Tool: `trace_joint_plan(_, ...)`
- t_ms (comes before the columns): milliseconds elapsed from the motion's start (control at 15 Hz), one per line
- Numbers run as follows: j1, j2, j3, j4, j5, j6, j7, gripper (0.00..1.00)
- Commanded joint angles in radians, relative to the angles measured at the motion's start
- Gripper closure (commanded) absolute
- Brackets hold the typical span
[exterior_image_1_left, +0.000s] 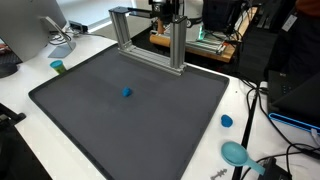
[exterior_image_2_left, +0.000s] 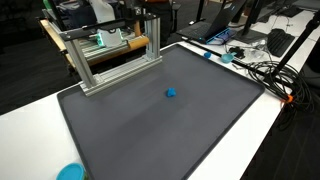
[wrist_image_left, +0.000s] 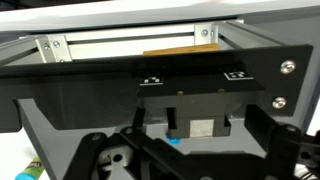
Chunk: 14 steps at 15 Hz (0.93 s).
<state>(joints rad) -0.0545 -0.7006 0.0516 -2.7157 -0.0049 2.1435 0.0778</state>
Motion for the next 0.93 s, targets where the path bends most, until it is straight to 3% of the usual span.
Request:
trace_joint_plan(0, 0.023, -0.028, -0.016, -0.016, -0.008, -0.019, -0.028, 0.00)
trace_joint_plan(200, 0.030, -0.029, -0.013, -0.020, -0.008, -0.018, -0.032, 0.00)
trace_joint_plan(467, 0.030, -0.035, -0.006, -0.024, -0.014, -0.025, -0.024, 0.17)
trace_joint_plan(867, 0.028, -0.038, -0.005, -0.025, -0.017, -0.028, -0.021, 0.25)
